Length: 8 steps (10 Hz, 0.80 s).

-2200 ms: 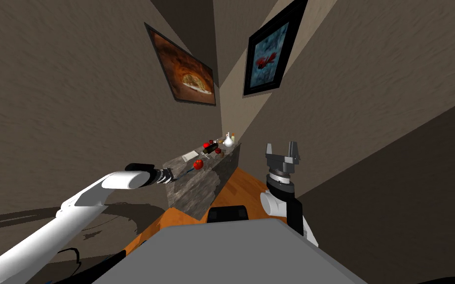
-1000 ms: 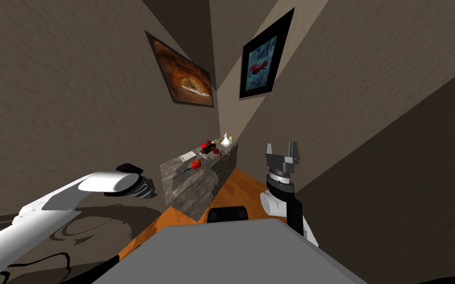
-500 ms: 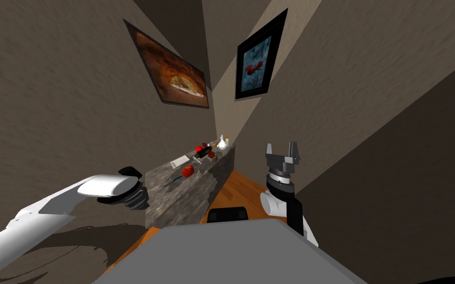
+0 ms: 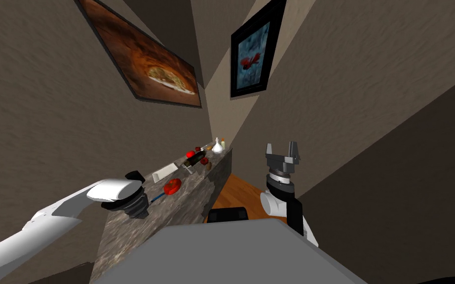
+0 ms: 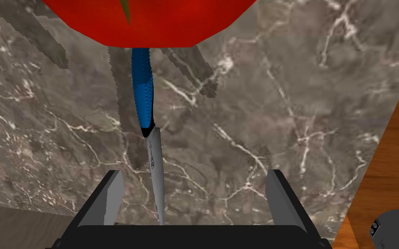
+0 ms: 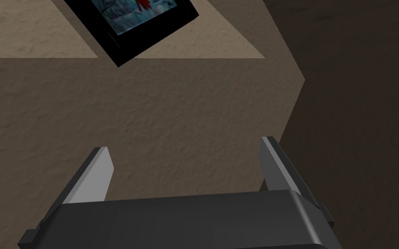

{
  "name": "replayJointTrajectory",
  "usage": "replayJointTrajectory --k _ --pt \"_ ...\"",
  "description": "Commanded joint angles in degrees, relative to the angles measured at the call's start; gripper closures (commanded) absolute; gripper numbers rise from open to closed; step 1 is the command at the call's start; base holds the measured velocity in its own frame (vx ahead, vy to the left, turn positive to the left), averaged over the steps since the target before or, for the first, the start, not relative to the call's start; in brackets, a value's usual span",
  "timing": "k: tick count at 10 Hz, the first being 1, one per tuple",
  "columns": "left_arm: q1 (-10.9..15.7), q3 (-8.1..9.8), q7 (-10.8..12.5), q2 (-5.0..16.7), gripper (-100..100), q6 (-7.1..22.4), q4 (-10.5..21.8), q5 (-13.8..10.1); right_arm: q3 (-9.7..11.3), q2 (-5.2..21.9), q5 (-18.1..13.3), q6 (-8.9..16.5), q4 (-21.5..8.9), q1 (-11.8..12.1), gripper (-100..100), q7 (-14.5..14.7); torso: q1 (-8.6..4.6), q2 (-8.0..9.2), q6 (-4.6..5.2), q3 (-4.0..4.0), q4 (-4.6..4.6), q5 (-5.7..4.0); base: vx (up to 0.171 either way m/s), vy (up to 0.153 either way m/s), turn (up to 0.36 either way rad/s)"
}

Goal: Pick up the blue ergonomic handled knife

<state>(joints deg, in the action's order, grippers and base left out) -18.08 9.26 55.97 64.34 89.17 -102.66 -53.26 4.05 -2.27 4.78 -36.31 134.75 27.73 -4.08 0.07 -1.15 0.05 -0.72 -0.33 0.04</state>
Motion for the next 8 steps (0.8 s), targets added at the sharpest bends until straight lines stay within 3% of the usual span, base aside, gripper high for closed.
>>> replayJointTrajectory --k 1,2,3,5,6,7,8 --pt "0.0 0.0 0.0 0.0 -100 0.0 0.0 0.0 0.0 0.0 0.0 0.0 0.0 0.0 0 0.0 0.0 0.0 0.0 0.0 0.0 0.0 0.106 -0.01 -0.013" --pt "0.05 -0.12 0.07 -0.04 0 -0.02 0.02 -0.02 0.0 0.0 0.0 0.0 0.0 -0.01 0 0.0 0.05 0.4 -0.03 0.21 0.07 0.0 0.02 -0.002 0.001" --pt "0.25 -0.54 -1.21 -1.17 -100 -1.67 1.89 1.2 0.0 0.0 0.0 0.0 0.0 -0.02 0 0.0 0.08 0.73 -0.04 0.42 0.16 0.01 -0.004 -0.006 -0.012" --pt "0.45 -0.97 -2.48 -2.31 -100 -3.32 3.77 2.42 0.0 0.0 0.0 0.01 -0.01 -0.03 0 0.0 0.06 1.05 -0.06 0.61 0.24 0.01 -0.03 -0.017 -0.008" --pt "0.23 -0.68 -2.12 -1.86 -100 -2.72 3.2 1.9 0.0 0.0 0.0 0.01 -0.01 -0.03 0 0.0 0.03 1.11 -0.06 0.65 0.26 0.01 -0.015 -0.011 0.001" --pt "0.24 -0.72 -2.3 -1.94 100 -2.97 3.34 1.99 0.0 0.0 0.0 0.01 -0.01 -0.03 0 0.0 0.05 1.08 -0.05 0.63 0.26 0.0 0.0 0.0 0.0" --pt "0.24 -0.72 -2.28 -1.93 100 -2.94 3.32 1.98 0.0 0.0 0.0 0.01 -0.01 -0.03 0 0.0 0.08 1.04 -0.05 0.61 0.24 0.01 0.0 0.0 0.0"
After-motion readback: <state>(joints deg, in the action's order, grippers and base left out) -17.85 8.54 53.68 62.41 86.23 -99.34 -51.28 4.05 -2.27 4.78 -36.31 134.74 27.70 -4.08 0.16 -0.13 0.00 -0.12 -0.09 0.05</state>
